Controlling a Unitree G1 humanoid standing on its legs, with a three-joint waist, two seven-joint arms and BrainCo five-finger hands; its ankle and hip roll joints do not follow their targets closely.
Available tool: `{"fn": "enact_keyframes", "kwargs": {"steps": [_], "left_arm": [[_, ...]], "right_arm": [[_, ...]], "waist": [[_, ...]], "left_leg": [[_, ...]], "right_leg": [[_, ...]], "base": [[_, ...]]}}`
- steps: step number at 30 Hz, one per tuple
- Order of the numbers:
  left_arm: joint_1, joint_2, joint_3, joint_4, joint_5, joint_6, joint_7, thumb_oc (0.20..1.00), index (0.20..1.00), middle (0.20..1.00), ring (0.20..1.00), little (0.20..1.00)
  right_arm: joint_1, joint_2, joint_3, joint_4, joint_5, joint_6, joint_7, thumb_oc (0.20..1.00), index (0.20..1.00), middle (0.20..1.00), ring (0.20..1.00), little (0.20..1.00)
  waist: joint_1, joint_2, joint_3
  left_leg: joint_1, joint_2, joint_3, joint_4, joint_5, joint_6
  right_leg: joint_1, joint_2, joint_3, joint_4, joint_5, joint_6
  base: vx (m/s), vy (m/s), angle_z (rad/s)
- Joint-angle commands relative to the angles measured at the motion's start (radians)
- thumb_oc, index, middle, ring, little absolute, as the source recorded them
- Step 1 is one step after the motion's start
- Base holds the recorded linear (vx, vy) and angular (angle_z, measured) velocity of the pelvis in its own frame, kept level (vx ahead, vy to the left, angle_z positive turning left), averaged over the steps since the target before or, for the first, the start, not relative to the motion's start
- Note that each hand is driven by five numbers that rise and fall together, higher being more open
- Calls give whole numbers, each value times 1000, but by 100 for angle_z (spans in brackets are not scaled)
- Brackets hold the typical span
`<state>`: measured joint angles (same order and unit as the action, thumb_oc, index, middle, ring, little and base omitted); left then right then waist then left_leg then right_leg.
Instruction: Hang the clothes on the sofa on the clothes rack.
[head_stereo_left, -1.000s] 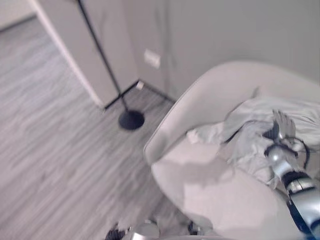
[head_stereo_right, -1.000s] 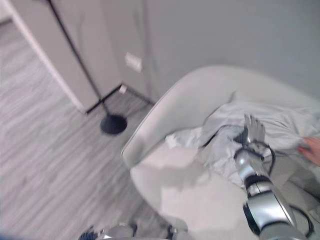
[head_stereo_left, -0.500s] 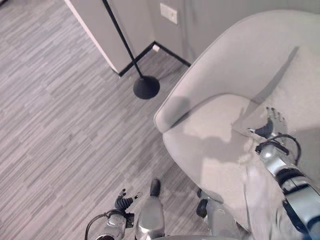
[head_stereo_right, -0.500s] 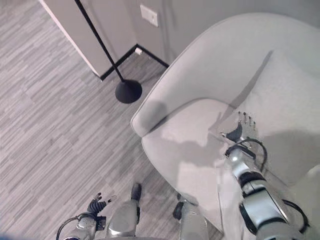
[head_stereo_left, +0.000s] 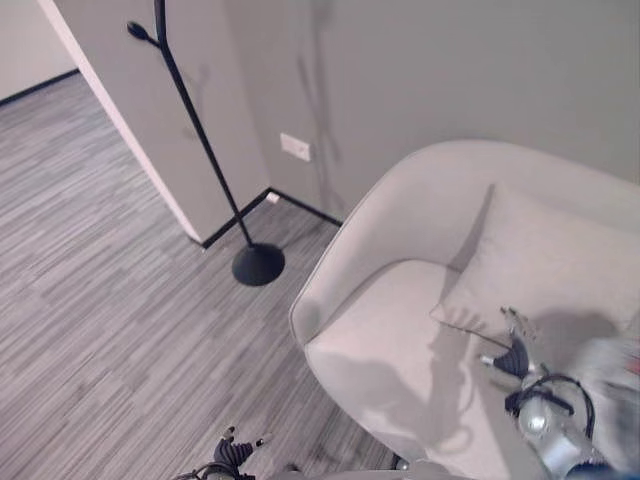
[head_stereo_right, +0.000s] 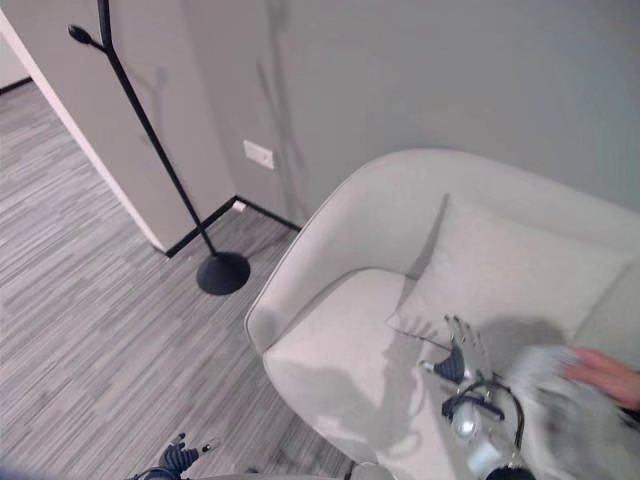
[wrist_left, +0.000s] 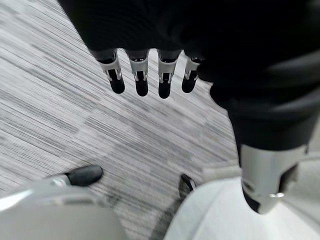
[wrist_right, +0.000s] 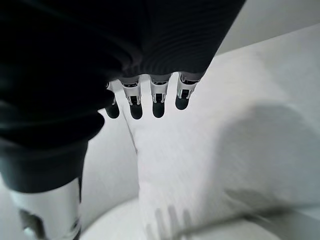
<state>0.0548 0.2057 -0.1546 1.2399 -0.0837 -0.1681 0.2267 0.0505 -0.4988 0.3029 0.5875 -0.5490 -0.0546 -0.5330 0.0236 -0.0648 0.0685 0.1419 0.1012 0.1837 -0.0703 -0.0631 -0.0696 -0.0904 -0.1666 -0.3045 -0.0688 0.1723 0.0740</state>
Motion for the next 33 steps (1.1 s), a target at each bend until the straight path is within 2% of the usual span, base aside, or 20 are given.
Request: {"fn": "enact_keyframes", "kwargs": {"steps": [1, 4, 10, 16, 25, 29, 33], "left_arm": [[-34, -14, 2, 44, 46, -9, -9, 1000, 1000, 1000, 1000, 1000], [-39, -8, 4, 45, 55, -4, -10, 1000, 1000, 1000, 1000, 1000], [-34, 1, 17, 52, 60, -3, -13, 1000, 1000, 1000, 1000, 1000], [-11, -1, 58, 83, 51, -1, -17, 1000, 1000, 1000, 1000, 1000], [12, -9, 71, 100, 44, -3, -23, 1000, 1000, 1000, 1000, 1000], [-2, -1, 50, 79, 35, -7, -17, 1000, 1000, 1000, 1000, 1000], [-52, 13, -8, 36, 19, -15, 0, 1000, 1000, 1000, 1000, 1000]], "right_arm": [[-75, -49, -1, -68, -41, -41, 30, 1000, 1000, 1000, 1000, 1000], [-75, -28, 22, -69, -31, -41, 63, 1000, 1000, 1000, 1000, 1000], [-79, -11, 45, -53, -36, -38, 79, 1000, 1000, 1000, 1000, 1000], [-40, 1, 24, -2, -67, -4, 69, 1000, 1000, 1000, 1000, 1000], [21, 36, 22, 81, -40, 0, 80, 1000, 1000, 1000, 1000, 1000], [-20, 60, 57, 156, -8, 2, 85, 1000, 1000, 1000, 1000, 1000], [-139, 101, 97, 289, 72, 11, 74, 1000, 1000, 1000, 1000, 1000]], "waist": [[12, 23, 31], [7, 10, 27], [14, -1, 25], [19, -11, 29], [11, -14, 41], [15, -13, 62], [30, 1, 129]], "left_leg": [[-52, 3, -57, -17, 19, 20], [-12, -31, -52, -17, -5, 43], [12, -52, -50, -17, -16, 56], [31, -64, -50, -17, -26, 61], [32, -64, -55, -17, -29, 59], [33, -63, -63, -17, -28, 58], [-1, -62, -76, -17, -8, 56]], "right_leg": [[45, -84, 21, 113, -85, 83], [51, -104, 47, 133, -65, 97], [69, -122, 53, 130, -49, 106], [83, -135, 51, 129, -38, 114], [83, -136, 48, 127, -33, 117], [77, -136, 50, 134, -36, 116], [45, -143, 43, 144, -34, 115]], "base": [[-69, 181, -17], [-47, 154, -15], [-5, 59, -7], [12, 20, 0], [17, -1, 2], [5, -6, -3], [-99, -12, 1]]}}
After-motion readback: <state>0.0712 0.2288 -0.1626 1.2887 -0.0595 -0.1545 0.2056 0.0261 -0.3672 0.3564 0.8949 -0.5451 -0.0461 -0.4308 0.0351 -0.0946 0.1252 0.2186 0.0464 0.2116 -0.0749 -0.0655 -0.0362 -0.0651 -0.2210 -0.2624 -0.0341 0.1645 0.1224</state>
